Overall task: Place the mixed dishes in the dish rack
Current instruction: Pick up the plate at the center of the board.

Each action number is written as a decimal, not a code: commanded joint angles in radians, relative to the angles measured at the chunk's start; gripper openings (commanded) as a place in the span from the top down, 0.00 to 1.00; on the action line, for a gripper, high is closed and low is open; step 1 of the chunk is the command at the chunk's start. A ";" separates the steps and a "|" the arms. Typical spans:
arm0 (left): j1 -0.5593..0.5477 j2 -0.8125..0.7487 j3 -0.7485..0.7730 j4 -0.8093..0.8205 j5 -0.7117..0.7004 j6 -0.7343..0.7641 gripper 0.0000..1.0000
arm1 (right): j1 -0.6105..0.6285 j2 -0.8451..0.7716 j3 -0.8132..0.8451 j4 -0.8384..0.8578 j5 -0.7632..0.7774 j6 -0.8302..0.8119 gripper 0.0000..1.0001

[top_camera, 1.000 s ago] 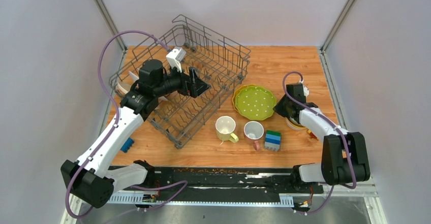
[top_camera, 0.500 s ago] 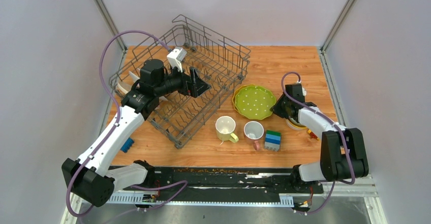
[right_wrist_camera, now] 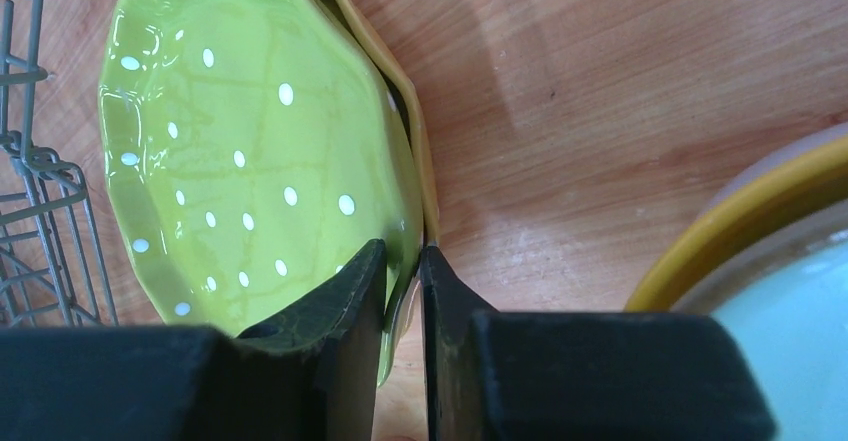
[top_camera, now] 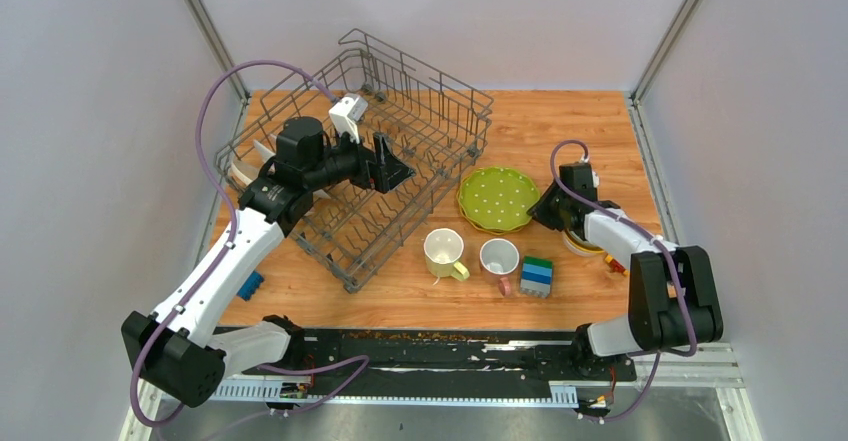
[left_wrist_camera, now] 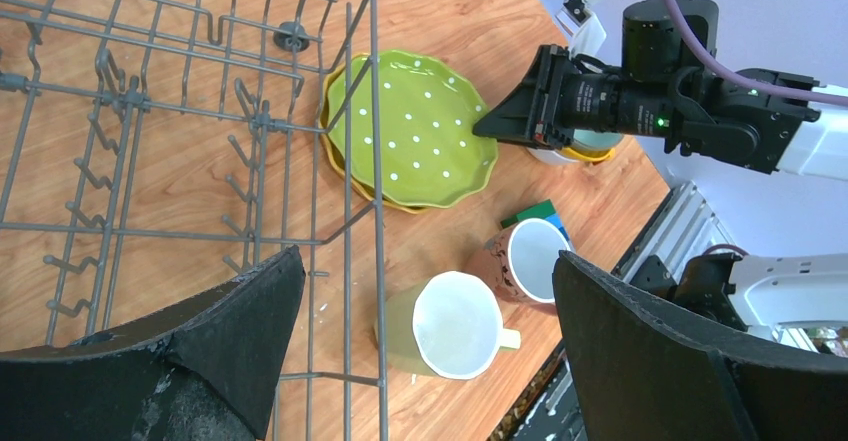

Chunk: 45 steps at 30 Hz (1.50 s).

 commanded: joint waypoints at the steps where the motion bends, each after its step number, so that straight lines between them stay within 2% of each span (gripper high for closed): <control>1: -0.003 0.004 0.021 0.002 0.001 -0.002 0.00 | 0.001 0.032 -0.016 0.043 -0.009 -0.003 0.83; 9: -0.003 0.003 0.018 -0.003 -0.001 0.000 0.00 | 0.002 0.020 -0.028 0.063 -0.025 0.005 1.00; 28: -0.003 0.002 0.015 -0.007 -0.006 -0.003 0.00 | -0.022 -0.208 -0.247 0.357 -0.159 0.217 1.00; 29: -0.003 0.002 0.014 -0.007 -0.006 -0.003 0.00 | -0.024 -0.215 -0.252 0.359 -0.157 0.222 1.00; 30: -0.004 0.002 0.014 -0.006 -0.006 -0.004 0.00 | -0.028 -0.298 -0.257 0.360 -0.157 0.227 1.00; 31: -0.003 0.003 0.015 -0.006 -0.005 -0.005 0.00 | -0.034 -0.241 -0.264 0.361 -0.156 0.232 1.00; 41: -0.003 0.015 0.016 0.003 0.001 -0.011 0.00 | -0.050 -0.291 -0.273 0.365 -0.177 0.223 1.00; 45: -0.003 0.014 0.017 0.002 -0.004 -0.011 0.00 | -0.048 -0.306 -0.229 0.275 -0.137 0.175 1.00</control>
